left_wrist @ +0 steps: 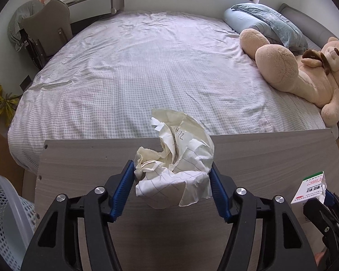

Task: Collect trash
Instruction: 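Carry paper and carton over the basket and open both grippers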

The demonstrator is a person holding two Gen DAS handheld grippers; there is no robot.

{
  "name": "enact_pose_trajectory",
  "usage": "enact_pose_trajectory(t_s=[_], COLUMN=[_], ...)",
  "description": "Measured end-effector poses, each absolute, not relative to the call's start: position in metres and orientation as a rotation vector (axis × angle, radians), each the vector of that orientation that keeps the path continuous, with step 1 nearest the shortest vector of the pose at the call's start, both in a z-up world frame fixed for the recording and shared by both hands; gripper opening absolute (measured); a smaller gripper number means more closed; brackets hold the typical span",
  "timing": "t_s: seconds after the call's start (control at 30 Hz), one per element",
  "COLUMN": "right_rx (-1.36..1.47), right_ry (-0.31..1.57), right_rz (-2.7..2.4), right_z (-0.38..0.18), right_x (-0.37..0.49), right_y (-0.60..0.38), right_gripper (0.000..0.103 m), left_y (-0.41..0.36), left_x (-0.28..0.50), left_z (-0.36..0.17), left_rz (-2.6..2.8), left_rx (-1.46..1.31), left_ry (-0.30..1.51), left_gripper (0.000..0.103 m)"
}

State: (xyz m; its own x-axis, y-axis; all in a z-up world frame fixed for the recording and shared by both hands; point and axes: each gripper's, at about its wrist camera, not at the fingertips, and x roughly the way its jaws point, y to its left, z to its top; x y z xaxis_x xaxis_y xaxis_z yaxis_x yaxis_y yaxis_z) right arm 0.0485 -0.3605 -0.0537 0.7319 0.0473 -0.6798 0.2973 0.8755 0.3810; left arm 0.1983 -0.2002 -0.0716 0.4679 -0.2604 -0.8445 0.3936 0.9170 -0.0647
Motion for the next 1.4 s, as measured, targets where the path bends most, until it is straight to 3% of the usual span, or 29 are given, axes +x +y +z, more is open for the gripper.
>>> enact_pose_trajectory(t_s=[0.57, 0.93, 1.4], right_rx=[0.331, 0.196, 0.096], right_ry=[0.766, 0.795, 0.859], right_rz=[0.057, 0.296, 0.399], right_z=[-0.024, -0.021, -0.033], right_x=[0.073, 0.115, 0.152], right_y=[-0.222, -0.087, -0.002], right_gripper=[0.084, 0.084, 0.085], left_y=[-0.034, 0.093, 0.165], left_x=[0.122, 0.094, 0.093], left_z=[-0.023, -0.031, -0.041], left_rz=[-0.188, 0.026, 0.138], left_rx=[0.075, 0.006, -0.045], left_ry=[0.873, 0.878, 0.888], left_gripper=[0.062, 0.062, 0.062])
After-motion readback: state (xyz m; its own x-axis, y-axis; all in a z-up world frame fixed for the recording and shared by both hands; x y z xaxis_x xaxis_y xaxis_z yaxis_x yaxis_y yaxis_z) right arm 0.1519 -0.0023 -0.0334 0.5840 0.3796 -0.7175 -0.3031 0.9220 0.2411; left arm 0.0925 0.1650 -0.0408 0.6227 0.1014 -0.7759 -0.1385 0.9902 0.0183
